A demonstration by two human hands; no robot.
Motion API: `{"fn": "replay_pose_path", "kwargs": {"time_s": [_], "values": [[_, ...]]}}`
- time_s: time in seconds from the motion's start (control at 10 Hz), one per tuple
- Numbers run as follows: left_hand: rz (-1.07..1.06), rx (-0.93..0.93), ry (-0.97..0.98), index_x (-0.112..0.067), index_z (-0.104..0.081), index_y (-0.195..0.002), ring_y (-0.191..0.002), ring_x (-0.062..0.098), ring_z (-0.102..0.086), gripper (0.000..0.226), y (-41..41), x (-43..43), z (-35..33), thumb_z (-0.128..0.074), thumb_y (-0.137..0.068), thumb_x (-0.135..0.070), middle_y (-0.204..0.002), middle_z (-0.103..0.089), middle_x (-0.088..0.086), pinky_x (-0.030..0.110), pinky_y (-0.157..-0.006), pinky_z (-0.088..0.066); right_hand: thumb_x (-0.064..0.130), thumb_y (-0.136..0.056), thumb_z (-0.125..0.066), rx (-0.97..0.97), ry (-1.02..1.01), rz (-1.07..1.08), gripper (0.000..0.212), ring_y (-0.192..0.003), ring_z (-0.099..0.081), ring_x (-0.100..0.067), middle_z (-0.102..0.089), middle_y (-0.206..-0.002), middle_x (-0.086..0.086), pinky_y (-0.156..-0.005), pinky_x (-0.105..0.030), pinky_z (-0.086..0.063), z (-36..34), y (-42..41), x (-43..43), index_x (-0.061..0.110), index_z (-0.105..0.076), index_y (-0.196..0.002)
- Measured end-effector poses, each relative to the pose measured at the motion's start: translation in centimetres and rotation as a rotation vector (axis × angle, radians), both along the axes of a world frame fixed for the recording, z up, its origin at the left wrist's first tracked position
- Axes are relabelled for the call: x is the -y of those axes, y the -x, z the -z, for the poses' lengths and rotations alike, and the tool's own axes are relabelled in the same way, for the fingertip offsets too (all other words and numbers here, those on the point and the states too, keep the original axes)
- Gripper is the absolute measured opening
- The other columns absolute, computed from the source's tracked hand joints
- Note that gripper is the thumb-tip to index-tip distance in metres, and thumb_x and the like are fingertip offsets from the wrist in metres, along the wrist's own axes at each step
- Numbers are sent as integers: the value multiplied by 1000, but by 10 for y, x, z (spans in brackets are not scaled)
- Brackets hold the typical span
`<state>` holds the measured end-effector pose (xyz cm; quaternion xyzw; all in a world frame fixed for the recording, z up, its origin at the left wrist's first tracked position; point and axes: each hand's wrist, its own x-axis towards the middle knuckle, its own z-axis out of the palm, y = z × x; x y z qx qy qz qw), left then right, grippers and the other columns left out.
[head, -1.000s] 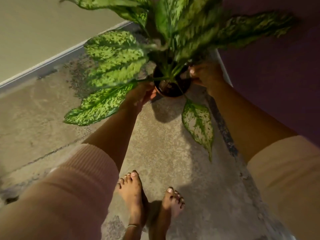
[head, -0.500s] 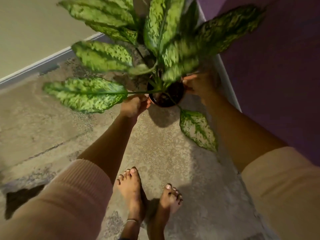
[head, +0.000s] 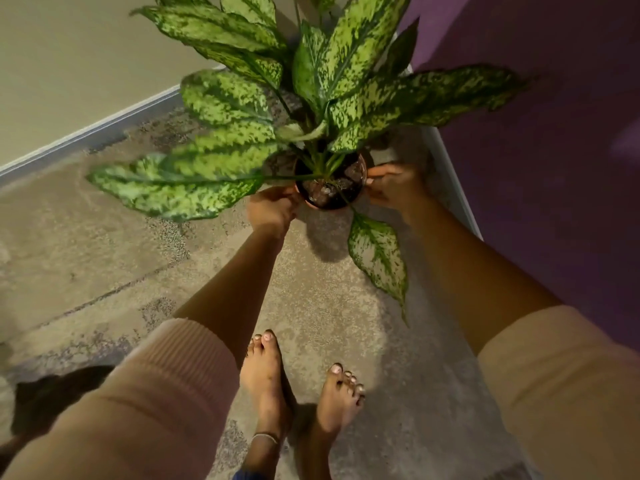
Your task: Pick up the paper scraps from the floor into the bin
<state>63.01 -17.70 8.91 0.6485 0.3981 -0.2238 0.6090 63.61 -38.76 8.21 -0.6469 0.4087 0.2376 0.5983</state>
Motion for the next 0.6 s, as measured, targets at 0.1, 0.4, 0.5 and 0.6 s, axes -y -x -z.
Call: {"fn": "replay_pose_path", "kwargs": {"time_s": [0.1,0.4,0.5,0.6], "values": [[418,83,-400,-12,-71,-109,-100,20,-67,24,15,-1,-8,-59,-89,-7,-109,-71,1,31,-88,-53,-3,-86,-65,59,29,-1,27,-70,-62,-19,-64,-82,-10,-73,-33,-59,-3,18,3,-4,-63,-113],[1068,311,-685,-15,-34,-148,-130,32,-48,53,61,3,-57,-45,-97,-19,-145,-48,14,43,-105,-43,8,-89,-64,229,309,-270,25,-96,-63,-22,-70,-108,-16,-91,-28,-48,-35,58,3,0,-70,-112],[1235,245,-770,-9,-9,-154,-150,25,-12,61,81,5,-82,-35,-101,-26,-162,-13,10,45,-117,-22,-5,-87,-59,236,276,-322,29,-99,-65,-21,-71,-110,-15,-96,-31,-50,-59,85,0,0,-68,-114],[1313,253,-810,-7,-1,-155,-151,24,0,65,96,5,-99,-32,-102,-30,-163,0,9,44,-120,-16,-6,-88,-57,217,288,-304,30,-101,-64,-21,-70,-111,-15,-93,-29,-50,-76,105,-2,-1,-67,-116]]}}
